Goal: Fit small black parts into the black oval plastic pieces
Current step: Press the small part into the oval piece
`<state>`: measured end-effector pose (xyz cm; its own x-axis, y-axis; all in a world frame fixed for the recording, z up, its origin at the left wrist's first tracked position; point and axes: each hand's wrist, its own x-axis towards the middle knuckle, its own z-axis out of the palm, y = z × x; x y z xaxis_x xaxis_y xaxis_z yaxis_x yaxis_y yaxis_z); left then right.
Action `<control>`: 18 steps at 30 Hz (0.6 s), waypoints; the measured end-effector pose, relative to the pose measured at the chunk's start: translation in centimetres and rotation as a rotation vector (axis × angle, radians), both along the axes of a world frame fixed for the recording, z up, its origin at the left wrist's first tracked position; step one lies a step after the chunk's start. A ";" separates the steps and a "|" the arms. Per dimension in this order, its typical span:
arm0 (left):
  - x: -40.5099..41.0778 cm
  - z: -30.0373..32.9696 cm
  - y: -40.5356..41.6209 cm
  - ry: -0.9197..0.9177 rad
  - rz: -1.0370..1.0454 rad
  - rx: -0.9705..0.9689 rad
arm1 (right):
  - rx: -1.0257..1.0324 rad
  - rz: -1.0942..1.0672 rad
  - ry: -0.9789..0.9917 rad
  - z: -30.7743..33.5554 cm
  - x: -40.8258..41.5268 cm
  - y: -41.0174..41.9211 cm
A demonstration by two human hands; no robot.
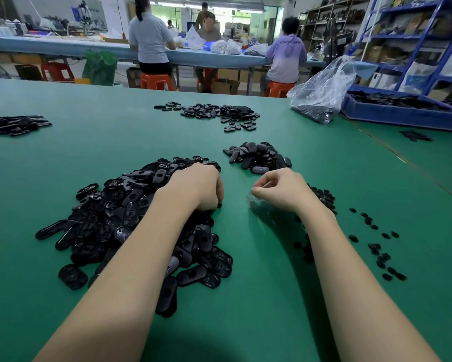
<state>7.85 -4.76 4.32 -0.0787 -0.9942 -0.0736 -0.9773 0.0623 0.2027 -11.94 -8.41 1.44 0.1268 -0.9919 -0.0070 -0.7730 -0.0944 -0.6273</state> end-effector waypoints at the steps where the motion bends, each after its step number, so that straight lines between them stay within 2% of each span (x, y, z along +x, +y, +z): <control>1: 0.0 0.0 0.0 -0.001 -0.002 -0.007 | 0.004 0.007 -0.007 0.0 0.0 0.0; 6: -0.5 0.1 0.0 0.113 0.002 -0.169 | 0.026 0.031 -0.029 0.4 -0.5 0.1; 10: -2.1 0.0 -0.3 0.572 -0.019 -0.274 | 0.093 0.078 0.025 1.9 -2.1 0.2; 14: -4.2 -0.9 0.1 1.058 0.050 -0.104 | 0.203 0.130 0.243 3.9 -4.0 0.5; 18: -5.0 -2.4 0.1 1.190 0.132 0.034 | 0.403 0.147 0.419 5.0 -4.7 1.7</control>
<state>2.85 -4.68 1.97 -0.0131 -0.9986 -0.0505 -0.1739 -0.0474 0.9836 -16.67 -6.66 6.42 0.1682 -0.8730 -0.4579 -0.9591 -0.0375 -0.2806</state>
